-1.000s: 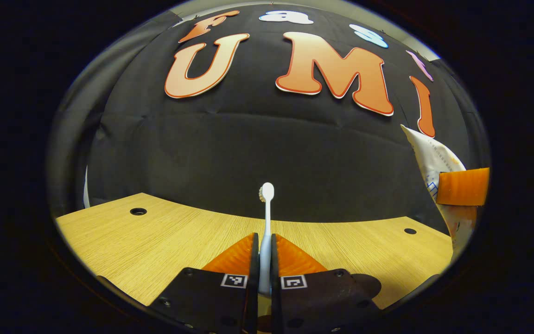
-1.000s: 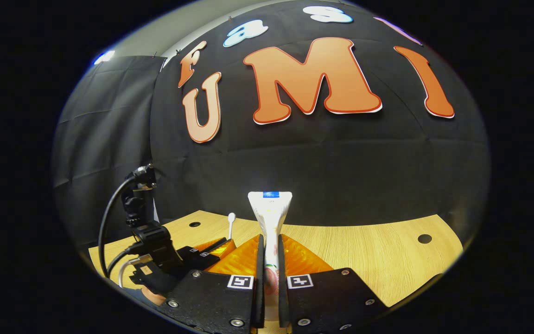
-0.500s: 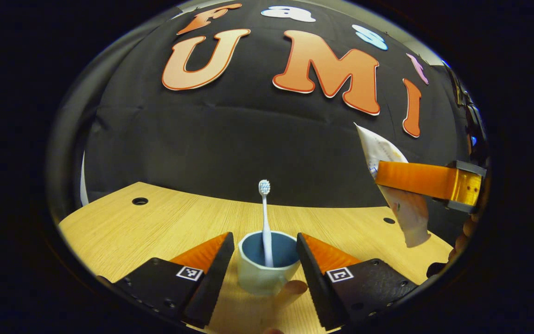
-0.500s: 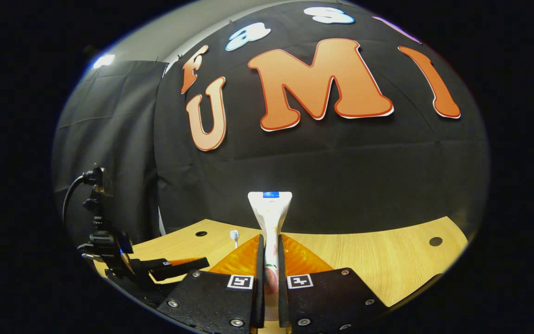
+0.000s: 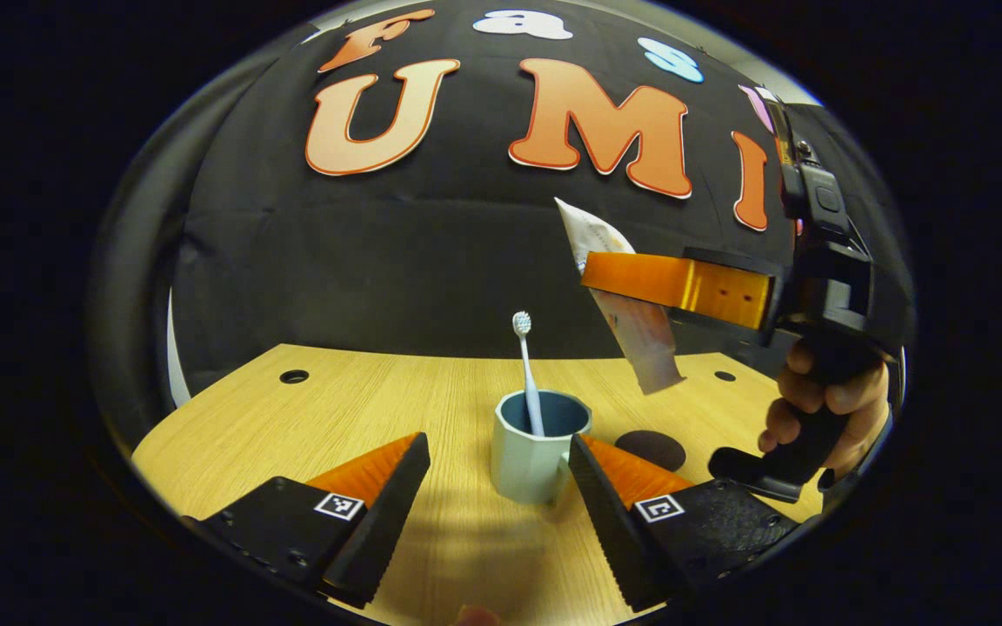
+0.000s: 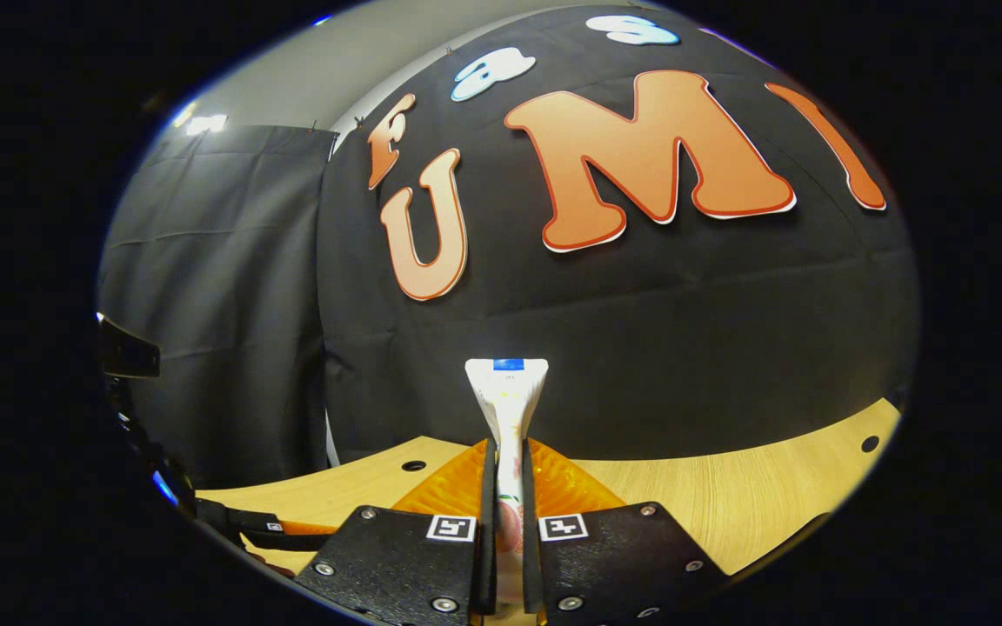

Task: Put the toothbrush and toothpaste on the desktop into the cup, then pick up the cup and place it on the coaster on the desktop.

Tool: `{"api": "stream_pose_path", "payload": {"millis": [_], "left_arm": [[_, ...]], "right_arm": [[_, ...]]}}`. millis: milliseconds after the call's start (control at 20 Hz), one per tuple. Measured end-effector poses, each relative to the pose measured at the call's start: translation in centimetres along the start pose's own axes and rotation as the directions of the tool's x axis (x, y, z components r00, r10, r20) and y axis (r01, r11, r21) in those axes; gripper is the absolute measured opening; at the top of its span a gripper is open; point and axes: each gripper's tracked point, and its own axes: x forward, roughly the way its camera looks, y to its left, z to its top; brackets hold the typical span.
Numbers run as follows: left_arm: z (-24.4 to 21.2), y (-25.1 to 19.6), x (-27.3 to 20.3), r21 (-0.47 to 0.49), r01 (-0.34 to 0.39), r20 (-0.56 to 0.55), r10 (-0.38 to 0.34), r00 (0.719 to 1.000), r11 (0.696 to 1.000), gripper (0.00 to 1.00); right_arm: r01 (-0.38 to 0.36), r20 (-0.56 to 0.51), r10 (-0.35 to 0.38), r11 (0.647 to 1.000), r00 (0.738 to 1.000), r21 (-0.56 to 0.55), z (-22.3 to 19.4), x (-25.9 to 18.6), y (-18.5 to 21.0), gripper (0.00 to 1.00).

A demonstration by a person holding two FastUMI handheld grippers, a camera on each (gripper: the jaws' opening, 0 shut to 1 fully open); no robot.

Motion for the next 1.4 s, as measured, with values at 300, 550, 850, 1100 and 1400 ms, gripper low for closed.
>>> {"api": "stream_pose_path", "payload": {"millis": [300, 550, 850, 1100, 1400], "left_arm": [[0.0, 3.0, -1.3, 0.009, -0.053, 0.012, 0.053, 0.999, 0.999, 0.97], [-1.3, 4.5, -1.3, -0.002, -0.077, -0.012, 0.077, 0.997, 0.997, 0.97], [-2.8, 4.9, -1.0, -0.029, -0.102, -0.047, 0.101, 0.994, 0.994, 0.97], [-3.8, 4.6, -1.1, -0.047, -0.109, -0.085, 0.105, 0.991, 0.993, 0.97], [-4.4, 2.7, -1.5, -0.093, -0.082, -0.126, 0.07, 0.989, 0.992, 0.97]], "right_arm": [[-0.017, 0.007, 0.017, 1.0, 1.0, 0.004, -2.2, 2.5, 1.3, 0.13], [-0.017, -0.022, 0.017, 1.0, 1.0, -0.009, -4.7, 3.9, 1.5, 0.13], [-0.016, -0.04, 0.014, 0.999, 0.999, -0.033, -5.9, 3.8, 1.5, 0.16], [0.007, -0.075, -0.011, 0.999, 0.997, -0.053, -6.6, 3.4, 0.8, 0.19], [0.044, -0.141, -0.05, 0.998, 0.989, -0.044, -7.6, 1.0, -1.1, 0.22]]}}
